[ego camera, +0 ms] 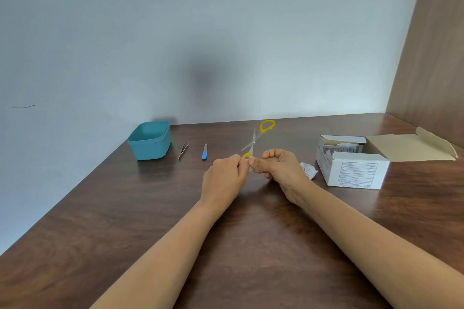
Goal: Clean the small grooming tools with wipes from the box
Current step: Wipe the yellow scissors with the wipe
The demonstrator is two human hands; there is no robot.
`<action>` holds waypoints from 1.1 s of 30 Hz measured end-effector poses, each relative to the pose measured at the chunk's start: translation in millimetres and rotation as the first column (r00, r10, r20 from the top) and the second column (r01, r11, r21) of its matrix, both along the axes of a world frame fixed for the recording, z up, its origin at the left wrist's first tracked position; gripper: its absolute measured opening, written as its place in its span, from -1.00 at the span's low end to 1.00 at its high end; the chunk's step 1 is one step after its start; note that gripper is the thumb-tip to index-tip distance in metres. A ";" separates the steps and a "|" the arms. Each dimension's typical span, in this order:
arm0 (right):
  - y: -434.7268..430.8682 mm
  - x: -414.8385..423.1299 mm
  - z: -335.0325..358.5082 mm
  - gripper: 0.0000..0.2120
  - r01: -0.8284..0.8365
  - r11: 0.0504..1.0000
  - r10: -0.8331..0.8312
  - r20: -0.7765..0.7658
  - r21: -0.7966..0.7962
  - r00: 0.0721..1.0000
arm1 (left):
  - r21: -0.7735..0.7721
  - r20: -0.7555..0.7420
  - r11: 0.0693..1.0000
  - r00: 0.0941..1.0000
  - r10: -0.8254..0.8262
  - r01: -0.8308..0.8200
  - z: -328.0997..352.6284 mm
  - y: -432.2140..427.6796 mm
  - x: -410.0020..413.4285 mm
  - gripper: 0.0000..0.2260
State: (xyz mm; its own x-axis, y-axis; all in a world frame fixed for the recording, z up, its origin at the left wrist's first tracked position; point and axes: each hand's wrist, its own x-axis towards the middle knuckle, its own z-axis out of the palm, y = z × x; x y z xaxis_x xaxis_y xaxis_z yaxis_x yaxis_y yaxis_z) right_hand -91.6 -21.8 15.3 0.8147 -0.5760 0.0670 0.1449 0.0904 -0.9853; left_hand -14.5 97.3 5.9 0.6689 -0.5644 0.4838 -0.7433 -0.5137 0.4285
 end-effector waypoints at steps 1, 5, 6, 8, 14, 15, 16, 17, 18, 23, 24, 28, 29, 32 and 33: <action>-0.8 0.0 -0.3 -0.68 0.003 0.999 -0.004 0.032 0.050 0.999 | 0.013 -0.004 1.000 1.000 -0.025 0.025 -0.2 -0.2 0.1 -0.66; -3.7 0.7 -0.7 -0.69 0.046 0.979 -0.070 0.116 0.197 0.991 | 0.034 -0.024 0.992 0.992 -0.121 0.122 -1.3 0.2 -1.3 -0.56; -5.0 0.6 -1.1 -0.69 0.061 0.972 -0.094 0.135 0.227 0.986 | 0.030 -0.029 0.990 0.990 -0.137 0.138 -1.4 -0.1 -3.1 -0.53; -6.6 1.3 -2.5 -0.69 0.090 0.955 -0.142 0.170 0.281 0.975 | 0.029 -0.027 0.989 0.989 -0.145 0.146 -2.2 -1.9 -5.3 -0.51; -6.5 3.9 -6.2 -0.67 0.216 0.887 -0.335 0.248 0.407 0.909 | 0.069 0.009 0.986 0.989 -0.150 0.149 -2.9 -3.4 -6.9 -0.62; -7.9 3.4 -5.7 -0.67 0.227 0.878 -0.354 0.252 0.422 0.901 | 0.081 0.008 0.984 0.987 -0.163 0.161 -2.4 -3.0 -7.6 -0.62; -9.7 2.7 -5.5 -0.67 0.228 0.873 -0.359 0.251 0.430 0.899 | 0.093 0.014 0.981 0.985 -0.169 0.167 -2.0 -2.5 -8.4 -0.63; -10.9 2.2 -5.3 -0.67 0.219 0.877 -0.346 0.245 0.428 0.906 | 0.103 0.025 0.981 0.986 -0.166 0.163 -1.8 -2.5 -8.9 -0.63; -11.3 1.8 -5.1 -0.68 0.202 0.890 -0.316 0.234 0.408 0.920 | 0.107 0.040 0.983 0.987 -0.155 0.150 -1.6 -1.9 -9.2 -0.63; -5.4 3.1 -5.0 -0.67 0.125 0.965 -0.163 0.153 0.230 0.975 | 0.093 0.065 0.991 0.993 -0.100 0.093 -0.6 0.5 -6.5 -0.63; -4.9 3.6 -5.4 -0.67 0.132 0.965 -0.170 0.156 0.227 0.973 | 0.088 0.058 0.991 0.992 -0.109 0.104 -0.4 0.2 -6.0 -0.64; -9.4 3.5 -6.3 -0.66 0.174 0.917 -0.268 0.233 0.358 0.935 | 0.067 0.021 0.985 0.987 -0.158 0.156 0.2 -2.9 -7.6 -0.63; -12.0 3.5 -6.3 -0.66 0.179 0.896 -0.295 0.243 0.406 0.924 | 0.076 0.017 0.984 0.986 -0.165 0.163 0.1 -3.4 -8.1 -0.63; -19.2 4.0 -6.4 -0.66 0.190 0.857 -0.341 0.250 0.480 0.906 | 0.095 0.007 0.981 0.985 -0.173 0.171 0.1 -3.4 -10.2 -0.64; -21.2 4.4 -6.3 -0.65 0.201 0.849 -0.358 0.253 0.489 0.899 | 0.096 0.006 0.981 0.985 -0.172 0.170 0.7 -3.3 -10.7 -0.64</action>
State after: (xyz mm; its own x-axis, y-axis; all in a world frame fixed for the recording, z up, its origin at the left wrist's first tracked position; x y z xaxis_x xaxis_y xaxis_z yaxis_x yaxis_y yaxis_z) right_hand -87.2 -43.0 9.0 0.5903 -0.8069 -0.0193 0.5328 0.4075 -0.7417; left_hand -25.2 94.0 6.6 0.5520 -0.7135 0.4316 -0.8293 -0.4161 0.3730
